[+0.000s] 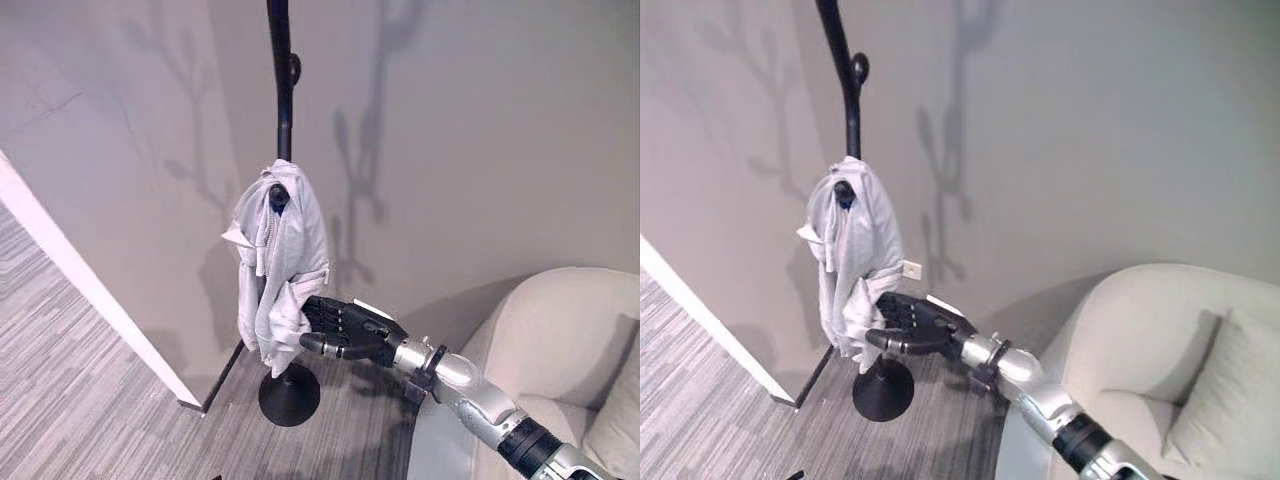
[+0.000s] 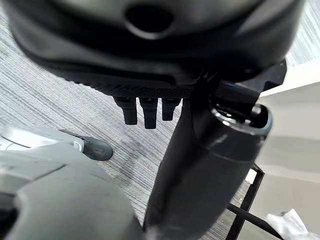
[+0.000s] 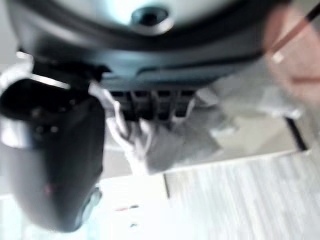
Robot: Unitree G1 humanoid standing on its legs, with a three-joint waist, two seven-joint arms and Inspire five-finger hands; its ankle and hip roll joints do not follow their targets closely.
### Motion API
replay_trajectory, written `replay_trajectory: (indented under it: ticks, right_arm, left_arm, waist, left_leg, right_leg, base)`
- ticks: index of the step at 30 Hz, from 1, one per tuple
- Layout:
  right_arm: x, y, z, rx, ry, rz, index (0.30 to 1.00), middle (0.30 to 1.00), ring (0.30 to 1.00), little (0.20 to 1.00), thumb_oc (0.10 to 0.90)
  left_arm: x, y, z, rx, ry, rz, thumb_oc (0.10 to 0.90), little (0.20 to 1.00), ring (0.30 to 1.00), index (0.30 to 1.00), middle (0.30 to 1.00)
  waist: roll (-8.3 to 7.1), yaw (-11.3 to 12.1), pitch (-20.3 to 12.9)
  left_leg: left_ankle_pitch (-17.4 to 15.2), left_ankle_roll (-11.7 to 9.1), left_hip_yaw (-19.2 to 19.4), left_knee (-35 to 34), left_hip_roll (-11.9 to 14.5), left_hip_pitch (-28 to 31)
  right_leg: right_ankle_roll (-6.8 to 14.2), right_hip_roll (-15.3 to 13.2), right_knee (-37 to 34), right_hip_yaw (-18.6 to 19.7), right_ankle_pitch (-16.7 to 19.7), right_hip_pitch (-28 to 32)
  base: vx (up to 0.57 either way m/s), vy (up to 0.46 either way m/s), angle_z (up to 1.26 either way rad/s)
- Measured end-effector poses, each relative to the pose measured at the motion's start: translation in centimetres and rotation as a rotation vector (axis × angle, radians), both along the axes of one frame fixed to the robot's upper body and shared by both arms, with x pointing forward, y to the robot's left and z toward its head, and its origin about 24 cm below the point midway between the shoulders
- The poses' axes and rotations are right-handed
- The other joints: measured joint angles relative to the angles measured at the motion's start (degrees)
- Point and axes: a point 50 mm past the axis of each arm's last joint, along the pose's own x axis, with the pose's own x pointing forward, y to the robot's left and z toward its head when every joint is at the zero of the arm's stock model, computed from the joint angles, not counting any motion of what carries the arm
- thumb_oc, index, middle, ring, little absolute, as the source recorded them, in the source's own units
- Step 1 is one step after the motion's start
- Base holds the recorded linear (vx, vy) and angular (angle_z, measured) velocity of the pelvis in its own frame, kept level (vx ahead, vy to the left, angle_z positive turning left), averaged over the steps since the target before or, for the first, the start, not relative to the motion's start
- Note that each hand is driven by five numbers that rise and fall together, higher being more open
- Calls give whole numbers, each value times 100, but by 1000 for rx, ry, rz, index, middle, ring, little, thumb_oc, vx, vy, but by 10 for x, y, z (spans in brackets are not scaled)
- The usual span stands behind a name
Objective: Hang the clothes on the sofa on the clothes rack.
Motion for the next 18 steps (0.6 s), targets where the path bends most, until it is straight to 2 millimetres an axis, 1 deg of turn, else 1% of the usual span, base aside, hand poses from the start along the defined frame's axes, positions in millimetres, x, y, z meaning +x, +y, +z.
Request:
replay_trajectory:
  ticks: [1, 3, 6, 7, 10, 11, 13, 16, 18]
  right_arm:
    - [0, 8, 0, 58, 23, -4, 900, 900, 900, 900, 800]
    - [0, 12, 1, 88, 33, -4, 900, 900, 900, 900, 800]
    - [-1, 5, -2, 134, 65, -50, 900, 900, 900, 900, 800]
    - [-2, 3, -6, 194, 104, -88, 900, 900, 900, 900, 800]
    - [-15, -13, -29, 488, 289, -312, 900, 900, 900, 900, 800]
    - [-19, -19, -38, 535, 337, -366, 900, 900, 900, 900, 800]
    - [-26, -33, -50, 572, 390, -457, 900, 900, 900, 900, 800]
    - [-33, -51, -58, 663, 415, -589, 900, 900, 900, 900, 800]
    - [-34, -56, -62, 764, 420, -691, 900, 900, 900, 900, 800]
  left_arm:
    - [-1, -1, 0, 0, 3, 2, 800, 900, 900, 900, 900]
    - [-1, -2, -1, -2, 4, 3, 800, 900, 900, 900, 900]
    - [0, -4, -1, -6, 1, 4, 800, 900, 900, 900, 900]
    - [0, -4, -1, -6, 1, 5, 800, 900, 900, 900, 900]
    - [-2, -4, -1, -5, 4, 10, 800, 900, 900, 900, 900]
    - [-4, -4, -1, -6, 10, 15, 800, 900, 900, 900, 900]
    - [-6, -4, -1, -6, 13, 31, 800, 900, 900, 900, 900]
    - [-7, -4, -1, -8, 10, 54, 800, 900, 900, 900, 900]
    - [-10, -4, -2, -9, 18, 83, 800, 900, 900, 900, 900]
  waist:
    - [41, -12, 12]
    - [80, -21, 4]
    - [103, -21, -9]
    - [102, -20, -10]
    - [118, -38, -9]
    - [135, -58, -1]
    - [137, -98, 0]
    - [142, -188, 3]
    - [151, -264, 0]
  left_leg:
    - [0, 0, 3, 0, -2, 0]
    - [0, 0, 4, 0, -3, 2]
    - [0, 0, 3, -1, -2, 6]
    - [0, 0, 2, -1, 0, 5]
    - [-1, 1, 0, -1, -2, 8]
    - [-1, 1, 7, -1, -9, 9]
    - [-1, 1, 10, -1, -12, 16]
    - [0, 1, 13, -2, -6, 13]
    - [0, 1, 21, -3, -2, 19]
  right_leg:
    - [-1, -1, 0, 2, 1, -9]
    - [0, -2, 0, 0, 1, -7]
    - [0, -2, 0, -1, 0, 4]
    - [0, 0, 1, -4, -1, 5]
    - [-5, -1, 1, -4, -5, 6]
    - [-2, -7, 1, 2, -6, -2]
    - [0, -11, 1, 4, -7, 2]
    - [21, -5, 1, 7, -22, -2]
    - [21, 4, 1, 20, -22, -11]
  base:
    - [-18, 8, -5]
    - [-7, 5, -2]
    - [0, 0, 0]
    - [10, 14, 3]
    - [1, 5, -2]
    - [7, 13, -6]
    - [1, 6, -2]
    - [0, 0, 0]
    - [0, 0, 0]
